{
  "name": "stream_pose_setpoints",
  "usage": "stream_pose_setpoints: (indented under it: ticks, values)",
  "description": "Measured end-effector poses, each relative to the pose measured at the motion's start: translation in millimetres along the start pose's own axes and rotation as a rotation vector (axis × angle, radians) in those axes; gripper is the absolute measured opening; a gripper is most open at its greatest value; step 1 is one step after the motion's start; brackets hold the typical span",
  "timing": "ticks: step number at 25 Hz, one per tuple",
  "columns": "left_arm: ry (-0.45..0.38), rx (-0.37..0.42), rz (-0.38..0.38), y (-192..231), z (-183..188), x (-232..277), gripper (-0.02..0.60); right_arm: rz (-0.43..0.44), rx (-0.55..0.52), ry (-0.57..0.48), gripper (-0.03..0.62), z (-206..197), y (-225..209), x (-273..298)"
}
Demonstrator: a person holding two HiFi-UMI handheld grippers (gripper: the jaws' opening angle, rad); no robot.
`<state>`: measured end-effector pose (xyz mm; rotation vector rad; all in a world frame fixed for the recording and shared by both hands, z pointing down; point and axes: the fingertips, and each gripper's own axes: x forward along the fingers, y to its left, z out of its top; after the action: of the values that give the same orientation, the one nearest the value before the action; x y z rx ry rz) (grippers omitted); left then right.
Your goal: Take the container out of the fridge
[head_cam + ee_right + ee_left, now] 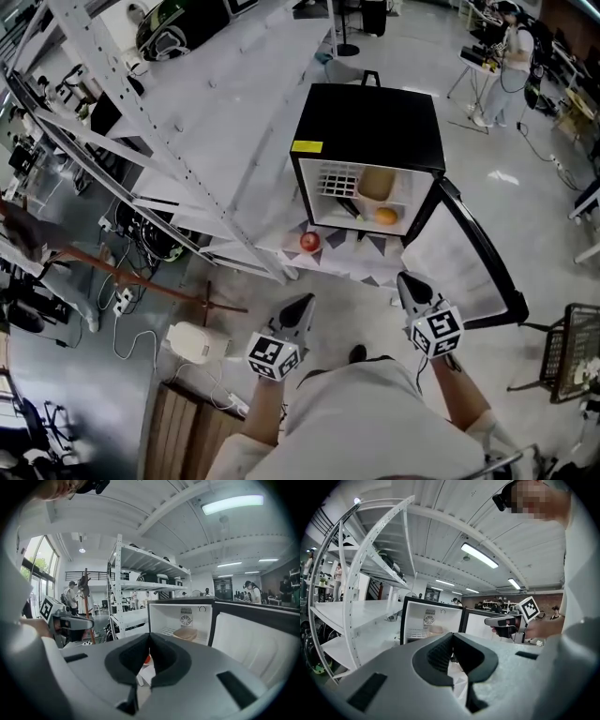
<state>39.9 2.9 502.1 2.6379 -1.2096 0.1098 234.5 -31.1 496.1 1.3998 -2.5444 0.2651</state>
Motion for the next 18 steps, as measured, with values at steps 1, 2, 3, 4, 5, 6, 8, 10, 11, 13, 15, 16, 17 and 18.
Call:
stream_pose_setpoints:
  ticks: [1, 2, 3, 4, 5, 6, 8, 10, 11, 13, 15, 16, 17, 18]
  values:
    - [0.0, -0.001, 0.0, -0.4, 0.3, 7.2, 0.005, 0.002, 0.001, 0.004, 0.006, -1.9, -6.1, 2.1]
    - [0.0, -0.003, -0.001, -0.9, 0.6, 14.0, 0.005, 0.003, 0.002, 0.009, 0.006, -3.7, -11.8, 3.9]
    - [0.001, -0.006, -0.002, -1.2, 1.1, 20.6, 0.005, 0.004, 0.001, 0.013, 0.006, -4.7, -17.1, 5.6]
    - [0.003, -0.007, -0.004, -1.2, 1.9, 26.8, 0.005, 0.003, 0.0, 0.015, 0.006, -4.9, -22.0, 7.4]
    - [0.006, -0.009, -0.008, -1.2, 2.7, 32.6, 0.005, 0.002, -0.001, 0.018, 0.006, -4.6, -26.4, 9.0]
    - [0.009, -0.01, -0.012, -1.0, 3.3, 37.7, 0.005, -0.001, -0.002, 0.019, 0.006, -4.1, -30.4, 10.5]
    - [0.015, -0.01, -0.023, 0.0, 4.6, 47.0, 0.005, -0.009, -0.006, 0.023, 0.006, -3.6, -37.6, 13.5]
    - [0.017, -0.007, -0.033, 1.8, 6.5, 56.2, 0.005, -0.017, -0.008, 0.025, 0.006, -3.2, -44.7, 17.4]
    - [0.018, -0.006, -0.038, 3.0, 7.3, 60.4, 0.005, -0.02, -0.006, 0.026, 0.006, -3.2, -47.5, 19.5]
    - [0.021, -0.006, -0.05, 6.3, 8.2, 67.6, 0.005, -0.027, -0.002, 0.029, 0.006, -4.0, -51.1, 23.8]
    - [0.024, -0.007, -0.066, 10.8, 9.1, 74.7, 0.005, -0.04, -0.005, 0.035, 0.006, -4.4, -53.5, 28.8]
    - [0.025, -0.008, -0.076, 13.7, 9.6, 78.3, 0.005, -0.048, -0.008, 0.037, 0.006, -4.1, -54.6, 32.1]
    - [0.027, -0.009, -0.086, 17.0, 9.9, 82.0, 0.005, -0.057, -0.011, 0.04, 0.006, -3.5, -55.6, 36.0]
    - [0.029, -0.009, -0.097, 20.7, 10.4, 85.4, 0.005, -0.066, -0.014, 0.042, 0.006, -3.0, -56.5, 40.3]
